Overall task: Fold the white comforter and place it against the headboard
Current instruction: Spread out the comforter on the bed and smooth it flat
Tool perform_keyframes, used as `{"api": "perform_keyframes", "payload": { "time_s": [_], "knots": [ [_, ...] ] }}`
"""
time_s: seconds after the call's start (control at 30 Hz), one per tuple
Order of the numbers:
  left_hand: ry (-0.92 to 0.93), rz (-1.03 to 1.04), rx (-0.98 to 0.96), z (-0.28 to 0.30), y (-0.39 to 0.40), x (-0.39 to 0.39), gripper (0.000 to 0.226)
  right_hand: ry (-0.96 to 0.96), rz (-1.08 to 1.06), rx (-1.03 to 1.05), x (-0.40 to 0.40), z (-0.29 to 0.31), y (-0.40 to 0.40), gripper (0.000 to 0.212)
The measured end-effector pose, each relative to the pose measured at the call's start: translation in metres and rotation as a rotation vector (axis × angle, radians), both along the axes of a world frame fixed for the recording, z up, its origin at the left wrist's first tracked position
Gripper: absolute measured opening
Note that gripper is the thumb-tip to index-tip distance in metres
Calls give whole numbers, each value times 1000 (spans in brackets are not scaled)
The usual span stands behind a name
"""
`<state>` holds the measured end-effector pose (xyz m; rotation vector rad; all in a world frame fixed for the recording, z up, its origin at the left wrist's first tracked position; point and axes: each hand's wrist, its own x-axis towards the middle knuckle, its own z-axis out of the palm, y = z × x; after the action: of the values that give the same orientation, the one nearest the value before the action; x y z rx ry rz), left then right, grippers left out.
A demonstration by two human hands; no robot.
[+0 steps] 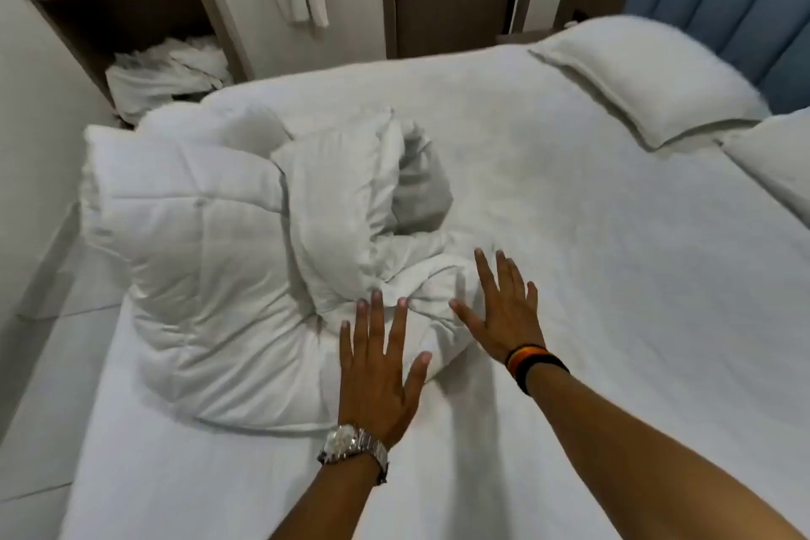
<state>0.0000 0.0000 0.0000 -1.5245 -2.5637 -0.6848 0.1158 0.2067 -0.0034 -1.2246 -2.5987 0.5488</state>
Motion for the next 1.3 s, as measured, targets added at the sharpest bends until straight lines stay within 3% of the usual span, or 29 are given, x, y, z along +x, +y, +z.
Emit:
{"api": "perform_keyframes", "payload": {
  "time_s": [0.27, 0.5, 0.67, 0.83, 1.0, 1.13, 1.3],
  "knots": [
    [171, 21, -27, -74, 53, -43, 76, -26, 243, 64, -67, -75, 104, 117],
    [173, 16, -78, -83, 52, -41, 72, 182, 176, 64, -64, -92, 65, 78],
    [78, 18, -79, -60, 39, -19, 68, 95, 92, -10, -8, -64, 11, 68],
    [-19, -51, -92, -32, 6, 22, 65, 270, -68, -186, 69, -26, -83, 59],
    [-78, -232, -141, -11, -57, 88, 64, 325, -104, -207, 169, 3, -192, 51],
    [-167, -433, -266, -18, -106, 169, 62, 353, -265, -278, 269, -3, -272, 51],
    [-53, -548, -543, -47, -154, 252, 62, 205, -480, -448, 354, -28, -333, 66]
  ]
}}
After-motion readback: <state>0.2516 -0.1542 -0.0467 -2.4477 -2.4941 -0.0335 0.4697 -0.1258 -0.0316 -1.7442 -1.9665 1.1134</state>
